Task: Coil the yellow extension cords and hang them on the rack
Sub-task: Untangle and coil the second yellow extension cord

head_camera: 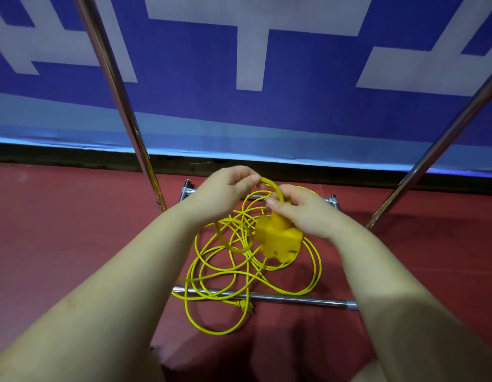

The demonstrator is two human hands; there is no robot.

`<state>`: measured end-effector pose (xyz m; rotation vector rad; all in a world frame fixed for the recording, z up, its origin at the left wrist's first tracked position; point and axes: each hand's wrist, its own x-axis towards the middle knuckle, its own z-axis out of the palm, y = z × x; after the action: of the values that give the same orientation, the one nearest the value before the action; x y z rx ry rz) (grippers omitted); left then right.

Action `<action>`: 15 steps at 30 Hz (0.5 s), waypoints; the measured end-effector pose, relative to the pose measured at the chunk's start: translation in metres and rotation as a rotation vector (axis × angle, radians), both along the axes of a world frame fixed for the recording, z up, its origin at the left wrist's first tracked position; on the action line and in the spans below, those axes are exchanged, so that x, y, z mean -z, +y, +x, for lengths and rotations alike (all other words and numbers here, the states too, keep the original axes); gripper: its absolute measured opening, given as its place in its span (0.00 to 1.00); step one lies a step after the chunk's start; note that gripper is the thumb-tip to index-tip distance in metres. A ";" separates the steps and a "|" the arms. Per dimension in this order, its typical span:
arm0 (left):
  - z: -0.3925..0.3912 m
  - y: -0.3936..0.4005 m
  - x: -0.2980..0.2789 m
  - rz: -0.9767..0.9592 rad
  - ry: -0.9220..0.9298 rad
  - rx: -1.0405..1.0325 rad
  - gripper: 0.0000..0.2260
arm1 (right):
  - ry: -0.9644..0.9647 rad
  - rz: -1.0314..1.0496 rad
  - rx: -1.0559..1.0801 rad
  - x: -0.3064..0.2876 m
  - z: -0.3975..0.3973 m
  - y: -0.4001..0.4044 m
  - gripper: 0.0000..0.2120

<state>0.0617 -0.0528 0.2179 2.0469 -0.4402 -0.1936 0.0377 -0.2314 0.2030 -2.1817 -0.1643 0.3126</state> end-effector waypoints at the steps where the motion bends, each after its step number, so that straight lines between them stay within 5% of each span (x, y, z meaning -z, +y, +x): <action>1: 0.001 0.002 0.000 0.003 -0.021 -0.014 0.07 | -0.035 -0.019 -0.010 -0.001 0.001 -0.002 0.09; 8: 0.007 -0.002 0.015 0.074 -0.233 -0.490 0.08 | -0.152 0.072 0.220 0.000 0.004 -0.002 0.09; 12: 0.000 -0.015 0.010 -0.153 0.310 -0.345 0.19 | -0.276 -0.112 0.287 0.002 0.003 -0.002 0.08; 15: -0.002 -0.021 0.008 -0.455 0.540 -0.300 0.13 | -0.261 -0.179 0.209 0.002 -0.002 0.007 0.08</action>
<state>0.0600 -0.0736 0.2098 1.5085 0.1512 -0.4082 0.0360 -0.2245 0.2006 -2.3883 -0.0528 -0.0805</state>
